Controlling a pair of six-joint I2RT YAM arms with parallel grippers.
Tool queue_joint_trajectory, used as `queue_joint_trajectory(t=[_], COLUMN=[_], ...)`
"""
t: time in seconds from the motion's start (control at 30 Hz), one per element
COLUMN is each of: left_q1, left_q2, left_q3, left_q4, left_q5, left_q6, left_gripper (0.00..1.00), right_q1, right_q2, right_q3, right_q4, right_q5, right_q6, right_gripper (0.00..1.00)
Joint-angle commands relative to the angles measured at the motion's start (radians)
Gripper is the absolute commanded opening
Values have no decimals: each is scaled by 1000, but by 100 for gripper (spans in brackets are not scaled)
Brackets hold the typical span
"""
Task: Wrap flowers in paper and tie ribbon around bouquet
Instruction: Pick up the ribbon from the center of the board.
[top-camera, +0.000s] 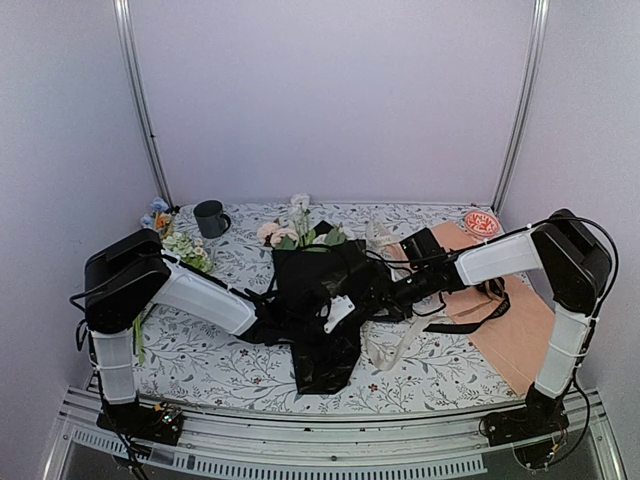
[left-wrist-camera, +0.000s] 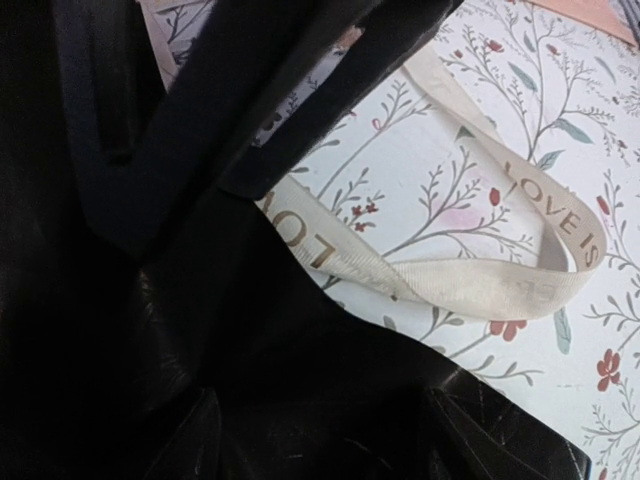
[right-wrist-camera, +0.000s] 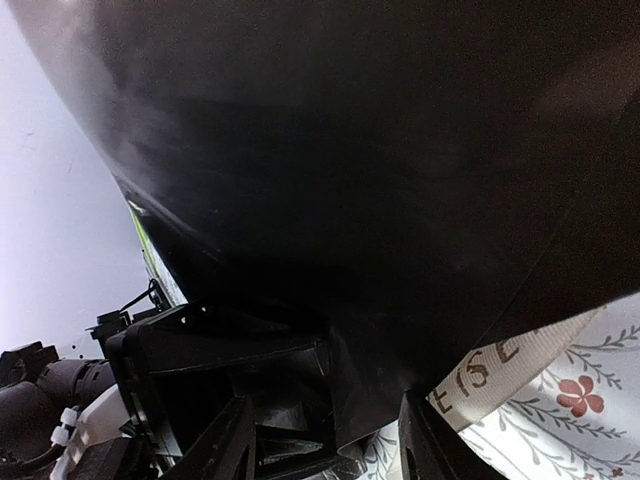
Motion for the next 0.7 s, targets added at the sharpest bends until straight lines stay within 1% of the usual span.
queue_joint_trajectory(t=[0.0, 0.5, 0.57, 0.6, 0.67], left_q1=[33, 32, 33, 34, 34], left_q2=[67, 64, 63, 62, 59], left_q3=[-68, -79, -80, -82, -90], left_q4=[-248, -245, -247, -247, -247], left_q5=[-13, -12, -13, -14, -15], left_q6=[-32, -29, -29, -29, -31], left_gripper=[69, 69, 69, 69, 69], right_q1=[19, 49, 48, 43, 18], right_q2=[60, 143, 133, 125, 106], right_q3=[24, 141, 174, 198, 237], right_q4=[-8, -27, -74, -132, -187], right_q5=[-37, -49, -5, 23, 43], right_q6=[-22, -35, -60, -88, -144], right_gripper=[50, 52, 53, 54, 55])
